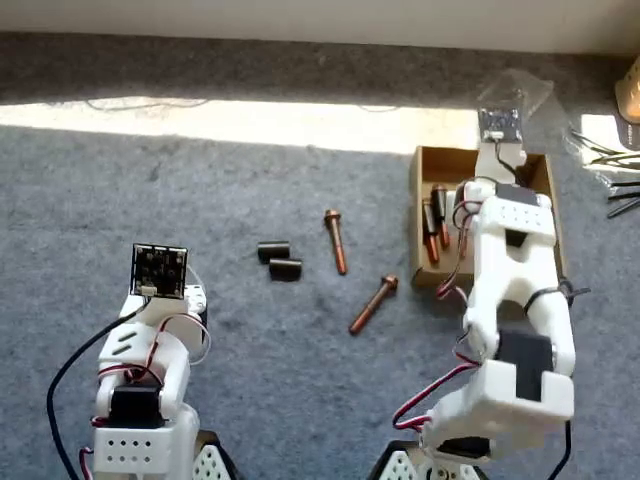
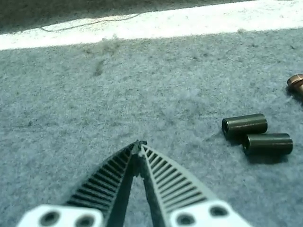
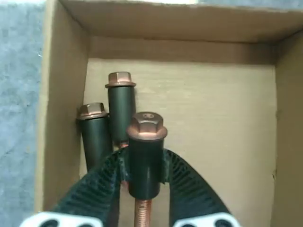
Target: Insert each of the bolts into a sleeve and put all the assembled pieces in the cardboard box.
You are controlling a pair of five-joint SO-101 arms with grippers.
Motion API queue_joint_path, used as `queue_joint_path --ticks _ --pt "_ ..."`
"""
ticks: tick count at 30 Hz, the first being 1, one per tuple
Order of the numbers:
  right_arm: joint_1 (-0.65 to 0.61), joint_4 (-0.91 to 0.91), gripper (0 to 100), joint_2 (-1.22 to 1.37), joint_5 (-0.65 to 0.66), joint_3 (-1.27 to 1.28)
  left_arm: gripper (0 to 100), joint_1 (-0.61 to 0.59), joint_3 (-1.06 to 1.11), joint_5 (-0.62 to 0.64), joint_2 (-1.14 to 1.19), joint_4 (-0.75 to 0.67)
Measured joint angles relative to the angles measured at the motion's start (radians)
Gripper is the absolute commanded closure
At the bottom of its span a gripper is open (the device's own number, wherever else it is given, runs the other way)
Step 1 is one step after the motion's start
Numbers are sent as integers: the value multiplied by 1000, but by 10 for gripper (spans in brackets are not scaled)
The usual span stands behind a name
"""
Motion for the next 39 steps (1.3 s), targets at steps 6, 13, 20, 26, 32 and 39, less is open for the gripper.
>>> queue_joint_path --ticks 6,13,20,26,32,39 --pt "8 83 993 172 2 -166 993 0 0 0 0 0" --pt "8 226 992 288 2 -344 993 0 0 0 0 0" --pt "9 307 991 373 2 -453 993 0 0 0 0 0" --pt "8 414 907 407 2 -543 993 0 0 0 0 0" --pt "2 499 887 405 2 -620 993 0 0 0 0 0" --pt "-5 586 887 405 2 -710 993 0 0 -2 0 0"
